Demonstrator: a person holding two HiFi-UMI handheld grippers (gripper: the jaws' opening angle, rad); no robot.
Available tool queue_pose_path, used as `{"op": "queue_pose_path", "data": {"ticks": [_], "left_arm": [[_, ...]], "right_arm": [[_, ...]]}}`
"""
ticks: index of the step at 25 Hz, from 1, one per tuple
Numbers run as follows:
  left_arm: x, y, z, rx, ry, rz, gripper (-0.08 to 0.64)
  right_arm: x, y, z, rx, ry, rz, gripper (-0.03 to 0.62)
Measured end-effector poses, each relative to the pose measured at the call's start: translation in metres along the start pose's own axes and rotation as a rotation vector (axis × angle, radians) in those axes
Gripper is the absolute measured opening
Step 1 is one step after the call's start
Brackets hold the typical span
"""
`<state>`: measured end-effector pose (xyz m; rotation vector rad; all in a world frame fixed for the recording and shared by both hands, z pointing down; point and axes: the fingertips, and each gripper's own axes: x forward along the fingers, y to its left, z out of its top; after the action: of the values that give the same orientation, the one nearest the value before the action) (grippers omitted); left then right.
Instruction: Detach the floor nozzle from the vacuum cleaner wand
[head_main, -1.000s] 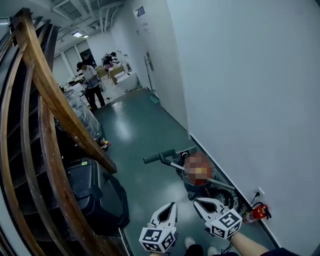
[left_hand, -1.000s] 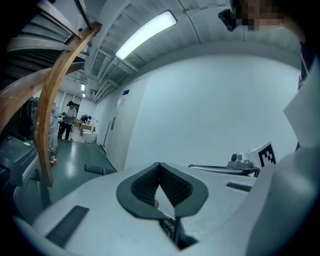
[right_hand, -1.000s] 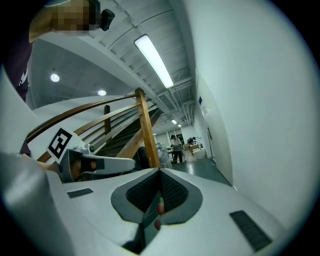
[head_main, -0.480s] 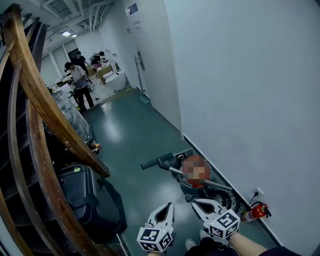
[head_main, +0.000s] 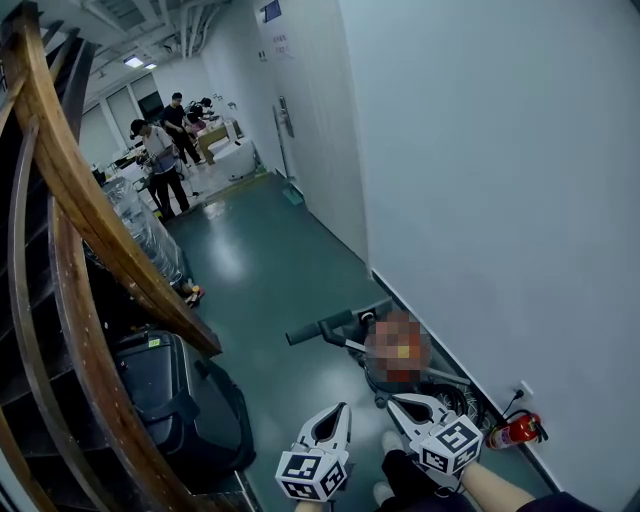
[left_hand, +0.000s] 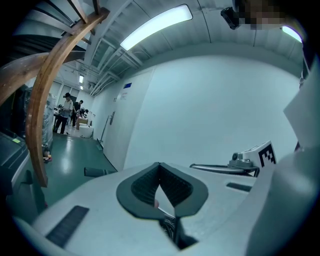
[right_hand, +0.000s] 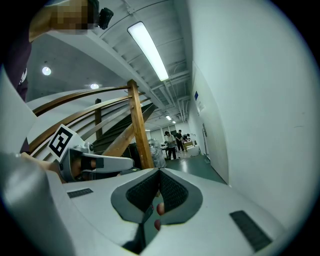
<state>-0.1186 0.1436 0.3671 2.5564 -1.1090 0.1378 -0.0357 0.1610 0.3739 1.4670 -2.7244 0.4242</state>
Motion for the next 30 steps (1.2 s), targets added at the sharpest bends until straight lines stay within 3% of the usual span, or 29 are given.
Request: {"op": "queue_pose_path", "data": {"ticks": [15,30], "left_arm": [[0.083,0.052,0.002,-0.052,0.054,0.022,0.005],[0.159,0.095,0.004,-0.107,0.110,0.115,0.005]], "right_arm": [[0.072,-0.073,-0.001,0.037,0.051,0.015,0.017],[0.127,-0.148,-0.011,0.117,0.114,0.070,0.017]]}}
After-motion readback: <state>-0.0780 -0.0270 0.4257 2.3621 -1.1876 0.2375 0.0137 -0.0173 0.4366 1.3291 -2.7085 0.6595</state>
